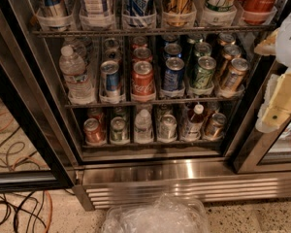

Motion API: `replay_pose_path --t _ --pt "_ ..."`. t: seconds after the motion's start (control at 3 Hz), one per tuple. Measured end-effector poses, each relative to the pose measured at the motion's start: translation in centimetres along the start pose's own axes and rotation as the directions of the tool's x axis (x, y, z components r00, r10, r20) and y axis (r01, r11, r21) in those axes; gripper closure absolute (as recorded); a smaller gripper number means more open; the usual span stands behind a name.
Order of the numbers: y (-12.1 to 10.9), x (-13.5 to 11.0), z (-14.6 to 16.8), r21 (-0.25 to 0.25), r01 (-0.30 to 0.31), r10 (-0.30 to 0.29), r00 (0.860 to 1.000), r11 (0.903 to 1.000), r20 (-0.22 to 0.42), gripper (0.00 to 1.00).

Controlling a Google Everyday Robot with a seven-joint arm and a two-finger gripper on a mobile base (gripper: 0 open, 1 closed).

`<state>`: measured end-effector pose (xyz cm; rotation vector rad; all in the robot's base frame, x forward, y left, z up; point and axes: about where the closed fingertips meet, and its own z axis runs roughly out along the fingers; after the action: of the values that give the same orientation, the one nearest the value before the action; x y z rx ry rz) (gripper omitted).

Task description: Pick coke can from bottom shelf of fridge

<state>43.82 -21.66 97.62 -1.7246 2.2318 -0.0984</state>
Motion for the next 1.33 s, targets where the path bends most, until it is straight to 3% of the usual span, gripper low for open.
replay_pose_path --t 0.33,0.67,1.0,1.33 --pt "0.0 0.0 0.0 0.000 0.000 0.000 1.000 1.0000 0.000 0.00" --pt "0.2 -1.3 1.2 0.022 -0.082 0.081 0.995 0.9964 0.060 0.00" --pt "2.1 -4.5 3.3 0.026 -0.211 0.203 0.963 0.9772 0.179 0.00" --pt "2.7 -7.4 5.4 -0.026 -0.252 0.250 0.931 0.9674 0.266 0.00"
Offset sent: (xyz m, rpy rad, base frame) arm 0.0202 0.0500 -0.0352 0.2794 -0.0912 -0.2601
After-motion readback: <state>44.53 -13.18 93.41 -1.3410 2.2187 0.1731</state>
